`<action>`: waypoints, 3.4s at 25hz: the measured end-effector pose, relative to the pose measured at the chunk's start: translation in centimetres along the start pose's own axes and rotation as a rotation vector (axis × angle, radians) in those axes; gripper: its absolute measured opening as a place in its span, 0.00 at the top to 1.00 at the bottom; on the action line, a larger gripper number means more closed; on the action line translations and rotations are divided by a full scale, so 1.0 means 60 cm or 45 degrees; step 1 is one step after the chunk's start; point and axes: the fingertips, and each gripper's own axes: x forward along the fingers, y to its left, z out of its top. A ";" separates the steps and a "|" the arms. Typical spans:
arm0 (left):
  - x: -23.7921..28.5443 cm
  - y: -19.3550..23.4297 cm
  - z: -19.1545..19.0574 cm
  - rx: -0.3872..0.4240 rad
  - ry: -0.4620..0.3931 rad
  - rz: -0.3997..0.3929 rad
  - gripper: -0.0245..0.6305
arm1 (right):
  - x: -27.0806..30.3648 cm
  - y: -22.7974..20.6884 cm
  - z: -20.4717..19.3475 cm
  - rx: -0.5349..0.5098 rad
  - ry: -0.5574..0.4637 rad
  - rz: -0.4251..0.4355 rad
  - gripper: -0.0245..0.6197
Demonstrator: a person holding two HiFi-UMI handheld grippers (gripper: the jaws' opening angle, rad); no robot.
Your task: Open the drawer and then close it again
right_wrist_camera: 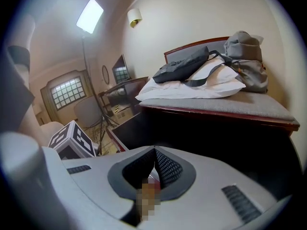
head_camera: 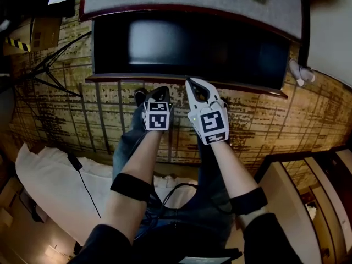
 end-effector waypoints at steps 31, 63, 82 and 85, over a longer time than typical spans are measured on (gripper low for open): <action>0.051 0.020 0.142 0.030 -0.075 0.009 0.96 | 0.008 -0.096 0.016 0.120 -0.028 -0.158 0.96; 0.151 0.083 0.405 0.196 -0.260 0.059 0.96 | 0.055 -0.197 0.056 0.230 -0.091 -0.275 0.96; 0.074 0.091 0.429 0.220 -0.295 0.029 0.96 | 0.001 -0.213 0.097 0.275 -0.101 -0.316 0.96; -0.023 0.083 0.430 0.239 -0.298 0.037 0.96 | -0.038 -0.189 0.146 0.261 -0.100 -0.304 0.96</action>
